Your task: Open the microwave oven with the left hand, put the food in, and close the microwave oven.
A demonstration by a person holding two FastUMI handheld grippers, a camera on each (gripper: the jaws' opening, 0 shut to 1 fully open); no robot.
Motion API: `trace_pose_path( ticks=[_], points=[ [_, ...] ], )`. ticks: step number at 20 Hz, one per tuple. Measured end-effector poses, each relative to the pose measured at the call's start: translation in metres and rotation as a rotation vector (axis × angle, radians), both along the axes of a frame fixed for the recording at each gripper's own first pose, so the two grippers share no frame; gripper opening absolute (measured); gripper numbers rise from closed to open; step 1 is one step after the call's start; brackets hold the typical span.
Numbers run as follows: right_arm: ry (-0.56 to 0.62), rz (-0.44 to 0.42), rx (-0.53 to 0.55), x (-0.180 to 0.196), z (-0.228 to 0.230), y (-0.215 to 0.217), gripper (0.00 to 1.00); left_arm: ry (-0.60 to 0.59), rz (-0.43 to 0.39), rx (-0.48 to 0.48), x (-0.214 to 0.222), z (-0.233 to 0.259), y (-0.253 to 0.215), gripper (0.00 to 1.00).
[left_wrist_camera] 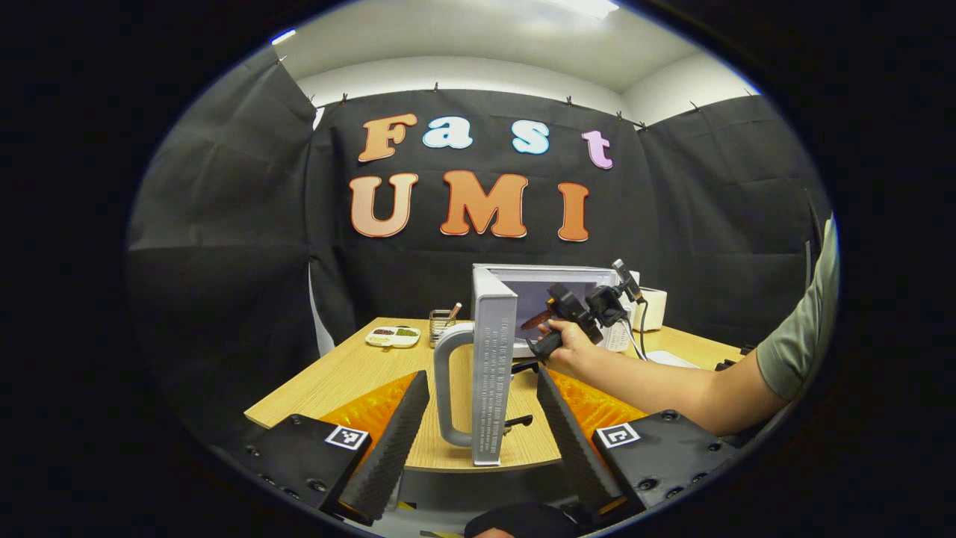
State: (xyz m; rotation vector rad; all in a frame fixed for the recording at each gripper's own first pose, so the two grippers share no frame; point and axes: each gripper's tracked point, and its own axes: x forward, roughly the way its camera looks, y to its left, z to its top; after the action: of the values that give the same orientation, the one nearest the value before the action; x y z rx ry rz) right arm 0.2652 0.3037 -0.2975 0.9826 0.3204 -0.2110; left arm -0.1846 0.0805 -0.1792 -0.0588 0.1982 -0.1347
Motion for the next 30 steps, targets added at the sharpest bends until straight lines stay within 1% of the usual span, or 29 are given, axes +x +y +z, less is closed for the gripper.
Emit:
trace_pose_path(
  ticks=[2, 4, 5, 6, 7, 8, 9, 11, 12, 13, 14, 15, 16, 20, 23, 28, 29, 30],
  points=[
    [0.021, 0.022, -0.024, -0.001, -0.003, 0.005, 0.17, 0.004, -0.008, -0.006, 0.002, 0.000, -0.006, 0.92],
    [0.121, 0.032, -0.093, -0.008, -0.025, 0.000, 0.23, 0.005, -0.016, -0.005, 0.003, 0.000, -0.011, 0.92],
    [0.173, 0.071, -0.105, -0.013, -0.035, 0.004, 0.34, 0.001, -0.021, -0.003, 0.002, 0.001, -0.014, 0.91],
    [0.176, 0.118, -0.106, -0.025, -0.026, 0.012, 0.41, -0.003, -0.027, -0.002, 0.001, 0.003, -0.018, 0.91],
    [0.186, 0.157, -0.112, -0.024, -0.023, 0.013, 0.52, -0.007, -0.033, 0.000, -0.001, 0.005, -0.021, 0.91],
    [0.206, 0.179, -0.133, -0.029, -0.022, 0.012, 0.57, -0.008, -0.039, 0.002, -0.001, 0.004, -0.023, 0.91],
    [0.234, 0.190, -0.162, -0.034, -0.025, 0.010, 0.72, -0.009, -0.043, 0.004, -0.002, 0.005, -0.026, 0.92],
    [0.273, 0.226, -0.217, -0.040, -0.022, 0.006, 0.82, -0.015, -0.043, 0.010, -0.004, 0.006, -0.028, 0.92],
    [0.288, 0.237, -0.257, -0.044, -0.021, 0.002, 0.84, -0.021, -0.046, 0.012, -0.006, 0.009, -0.031, 0.93],
    [0.309, 0.255, -0.317, -0.046, -0.023, -0.002, 0.89, -0.023, -0.048, 0.014, -0.008, 0.009, -0.033, 0.94],
    [0.345, 0.288, -0.368, -0.050, -0.027, -0.002, 0.90, -0.023, -0.049, 0.016, -0.009, 0.007, -0.034, 0.95],
    [0.376, 0.337, -0.401, -0.056, -0.030, 0.000, 0.92, -0.024, -0.050, 0.019, -0.010, 0.007, -0.035, 0.92],
    [0.376, 0.369, -0.407, -0.057, -0.029, 0.005, 0.93, -0.028, -0.050, 0.020, -0.012, 0.008, -0.036, 0.92],
    [0.408, 0.437, -0.398, -0.070, -0.032, 0.009, 0.94, -0.035, -0.049, 0.023, -0.013, 0.011, -0.036, 0.91],
    [0.459, 0.484, -0.380, -0.083, -0.032, 0.006, 0.94, -0.040, -0.045, 0.030, -0.016, 0.012, -0.034, 0.91],
    [0.487, 0.541, -0.352, -0.088, -0.031, 0.004, 0.93, -0.039, -0.041, 0.016, -0.015, 0.011, -0.036, 0.92],
    [0.488, 0.554, -0.355, -0.091, -0.029, 0.004, 0.93, -0.042, -0.039, 0.017, -0.016, 0.011, -0.035, 0.92],
    [0.513, 0.577, -0.374, -0.098, -0.032, 0.005, 0.93, -0.043, -0.039, 0.018, -0.017, 0.011, -0.036, 0.92]
  ],
)
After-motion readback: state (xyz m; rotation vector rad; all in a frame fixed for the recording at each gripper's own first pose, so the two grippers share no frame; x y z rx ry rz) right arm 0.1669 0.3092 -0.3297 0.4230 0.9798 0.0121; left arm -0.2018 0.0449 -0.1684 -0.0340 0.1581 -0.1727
